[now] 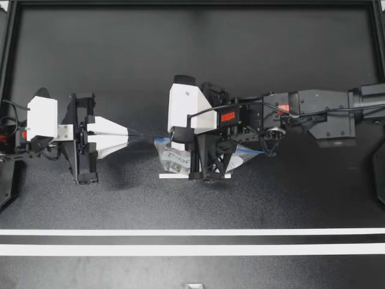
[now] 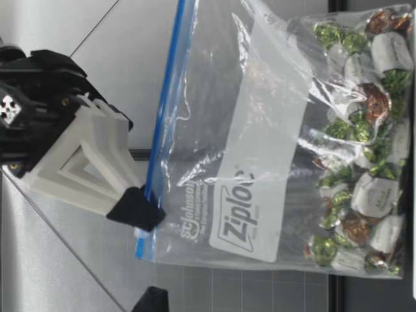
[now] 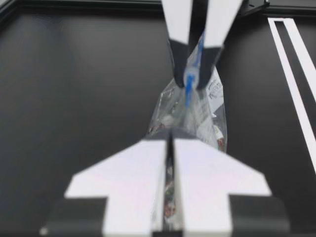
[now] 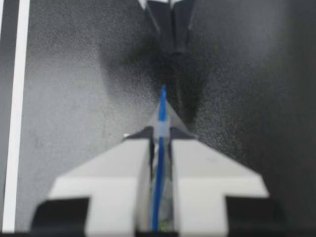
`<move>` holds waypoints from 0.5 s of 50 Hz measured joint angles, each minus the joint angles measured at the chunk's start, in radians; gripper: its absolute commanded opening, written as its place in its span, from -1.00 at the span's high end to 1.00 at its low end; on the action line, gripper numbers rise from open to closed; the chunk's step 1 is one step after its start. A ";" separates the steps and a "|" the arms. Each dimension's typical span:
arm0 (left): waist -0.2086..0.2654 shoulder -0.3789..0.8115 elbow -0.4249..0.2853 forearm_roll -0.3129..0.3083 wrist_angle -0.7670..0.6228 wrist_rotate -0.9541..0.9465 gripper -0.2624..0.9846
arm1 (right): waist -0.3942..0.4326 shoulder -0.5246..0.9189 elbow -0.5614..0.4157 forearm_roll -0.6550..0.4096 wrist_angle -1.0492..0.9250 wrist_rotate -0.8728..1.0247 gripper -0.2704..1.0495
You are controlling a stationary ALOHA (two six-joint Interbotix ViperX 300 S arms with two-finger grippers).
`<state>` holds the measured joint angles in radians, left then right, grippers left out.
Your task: Slide open the ziploc bag.
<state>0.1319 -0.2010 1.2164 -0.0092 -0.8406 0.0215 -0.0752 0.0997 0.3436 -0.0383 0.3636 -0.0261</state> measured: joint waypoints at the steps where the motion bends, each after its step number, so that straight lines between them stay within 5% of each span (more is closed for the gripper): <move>1: -0.002 -0.003 0.000 0.000 0.000 0.000 0.80 | 0.002 0.003 0.000 0.000 -0.002 0.000 0.54; 16: -0.002 -0.012 0.002 0.003 -0.002 0.000 0.66 | 0.003 0.023 -0.002 0.000 -0.011 0.002 0.19; 25: -0.002 -0.009 0.005 0.005 -0.002 -0.002 0.17 | 0.003 0.023 -0.002 0.002 -0.031 0.006 0.12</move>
<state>0.1304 -0.2102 1.2210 -0.0046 -0.8422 0.0199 -0.0721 0.1227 0.3421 -0.0368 0.3329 -0.0199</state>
